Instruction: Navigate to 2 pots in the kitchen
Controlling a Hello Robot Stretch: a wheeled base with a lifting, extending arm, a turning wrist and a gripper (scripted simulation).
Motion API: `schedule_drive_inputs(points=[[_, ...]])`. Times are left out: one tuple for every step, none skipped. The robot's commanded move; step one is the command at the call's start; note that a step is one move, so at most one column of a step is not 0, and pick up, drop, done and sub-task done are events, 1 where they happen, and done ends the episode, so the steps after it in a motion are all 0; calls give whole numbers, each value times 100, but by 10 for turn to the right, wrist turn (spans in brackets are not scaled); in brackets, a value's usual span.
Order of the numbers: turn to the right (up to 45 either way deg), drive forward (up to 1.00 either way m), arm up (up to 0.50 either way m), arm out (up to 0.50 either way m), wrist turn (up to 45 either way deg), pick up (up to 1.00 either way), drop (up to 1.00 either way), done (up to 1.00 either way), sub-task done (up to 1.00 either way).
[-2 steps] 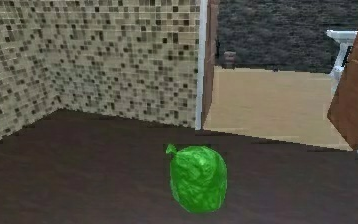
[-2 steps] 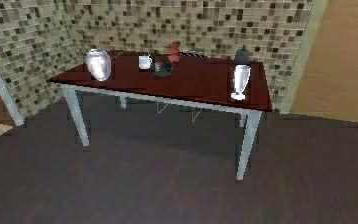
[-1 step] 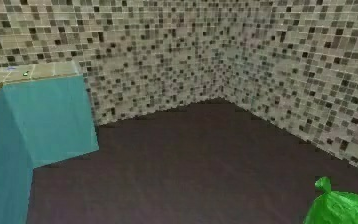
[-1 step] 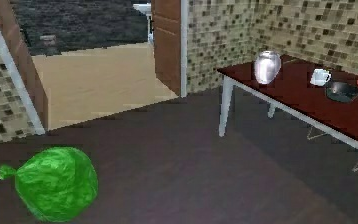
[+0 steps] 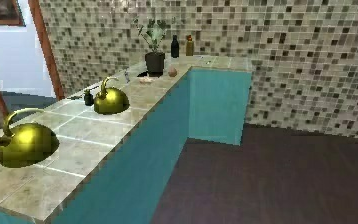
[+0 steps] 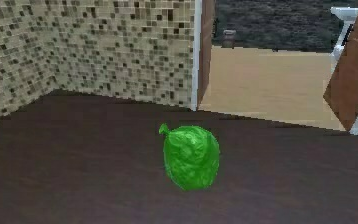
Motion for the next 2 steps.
schedule_drive_inputs(points=[[-390,0,0,0,0,0,0,0,0],[0,0,0,0,0,0,0,0,100]])
